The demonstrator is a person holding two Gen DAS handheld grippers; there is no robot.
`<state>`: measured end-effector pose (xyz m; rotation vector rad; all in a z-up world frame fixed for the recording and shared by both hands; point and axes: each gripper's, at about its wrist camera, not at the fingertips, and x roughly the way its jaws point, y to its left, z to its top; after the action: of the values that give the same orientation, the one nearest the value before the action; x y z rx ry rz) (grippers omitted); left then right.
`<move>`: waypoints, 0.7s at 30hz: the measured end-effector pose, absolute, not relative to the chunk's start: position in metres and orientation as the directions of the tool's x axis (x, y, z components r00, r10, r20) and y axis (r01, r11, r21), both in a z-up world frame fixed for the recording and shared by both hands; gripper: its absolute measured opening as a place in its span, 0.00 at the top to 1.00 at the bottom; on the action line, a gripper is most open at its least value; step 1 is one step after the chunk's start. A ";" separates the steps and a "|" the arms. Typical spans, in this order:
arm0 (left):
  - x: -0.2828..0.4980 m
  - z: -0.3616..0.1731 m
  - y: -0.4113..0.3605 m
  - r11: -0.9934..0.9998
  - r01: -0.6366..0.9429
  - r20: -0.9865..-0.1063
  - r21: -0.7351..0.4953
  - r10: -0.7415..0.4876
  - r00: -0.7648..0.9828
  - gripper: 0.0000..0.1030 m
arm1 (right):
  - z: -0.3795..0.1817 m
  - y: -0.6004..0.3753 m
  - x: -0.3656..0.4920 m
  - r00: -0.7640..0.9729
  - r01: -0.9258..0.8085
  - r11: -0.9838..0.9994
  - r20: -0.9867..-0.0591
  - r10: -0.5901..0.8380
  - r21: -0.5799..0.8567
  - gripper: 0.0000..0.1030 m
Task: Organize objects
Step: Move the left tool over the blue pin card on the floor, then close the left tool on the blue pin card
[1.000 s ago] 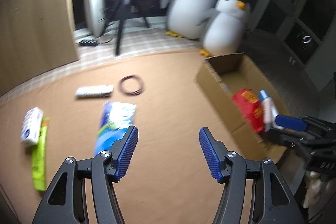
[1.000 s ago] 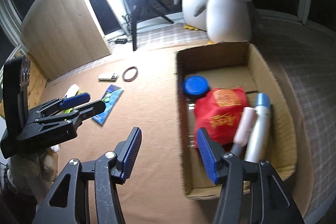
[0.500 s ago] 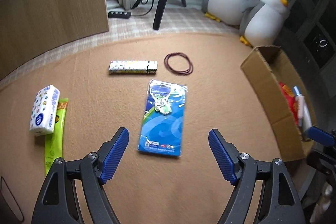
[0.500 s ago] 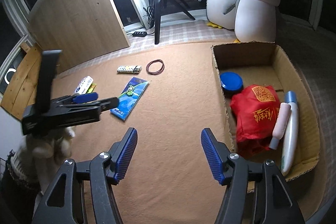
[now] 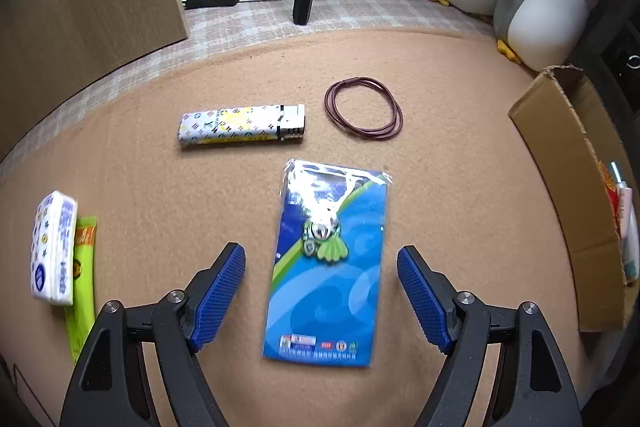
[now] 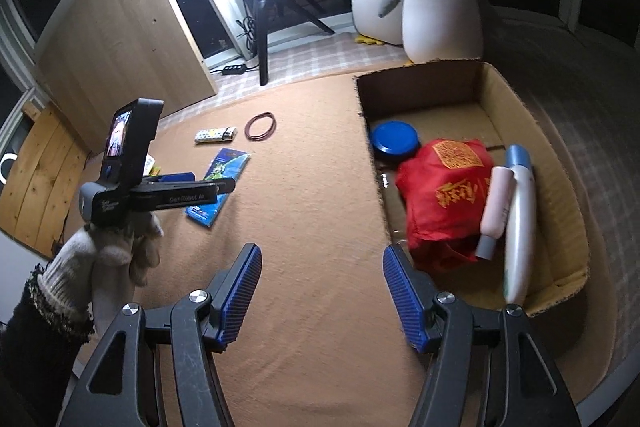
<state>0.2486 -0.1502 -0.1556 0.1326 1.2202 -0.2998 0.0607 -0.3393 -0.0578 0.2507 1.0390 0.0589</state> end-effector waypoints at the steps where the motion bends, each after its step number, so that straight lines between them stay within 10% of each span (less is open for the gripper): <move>1: 0.250 -0.157 -0.152 0.952 0.299 -0.939 -0.057 -0.153 0.308 0.21 | -0.058 -0.341 0.059 0.508 0.073 0.970 -0.845 0.165 0.233 0.42; 21: 0.232 -0.157 -0.157 0.946 0.325 -0.939 -0.013 -0.123 0.322 0.43 | -0.054 -0.348 0.056 0.515 0.064 0.968 -0.839 0.176 0.242 0.42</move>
<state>0.2315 -0.1568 -0.1566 0.1904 1.2089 -0.2963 0.0564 -0.3480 -0.0543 0.2556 1.0312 0.0680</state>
